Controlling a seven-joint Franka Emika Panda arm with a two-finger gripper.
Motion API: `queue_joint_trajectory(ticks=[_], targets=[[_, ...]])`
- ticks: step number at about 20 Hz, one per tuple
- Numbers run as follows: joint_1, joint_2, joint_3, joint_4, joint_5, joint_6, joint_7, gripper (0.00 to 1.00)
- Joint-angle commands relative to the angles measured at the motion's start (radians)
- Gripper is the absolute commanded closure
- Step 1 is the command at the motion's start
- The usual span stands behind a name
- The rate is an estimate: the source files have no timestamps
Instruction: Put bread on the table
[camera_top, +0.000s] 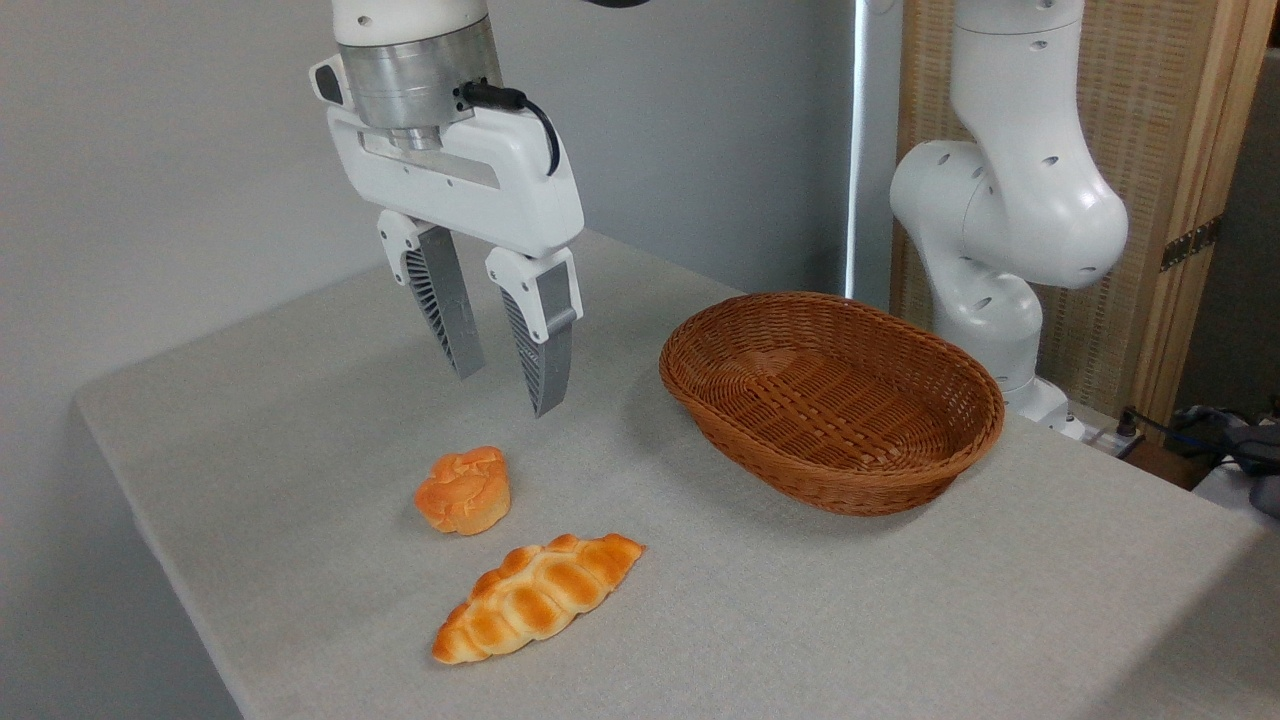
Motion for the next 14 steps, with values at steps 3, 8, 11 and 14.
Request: queue_joint_trajectory(ticks=[3, 8, 11, 14], targets=[[0.014, -0.002, -0.011, 0.017, -0.006, -0.027, 0.016, 0.00], [0.016, -0.010, -0.010, 0.014, -0.006, -0.028, 0.135, 0.00], [0.019, -0.013, -0.010, 0.012, -0.006, -0.030, 0.140, 0.00], [0.019, -0.016, -0.010, 0.008, -0.006, -0.030, 0.140, 0.00]])
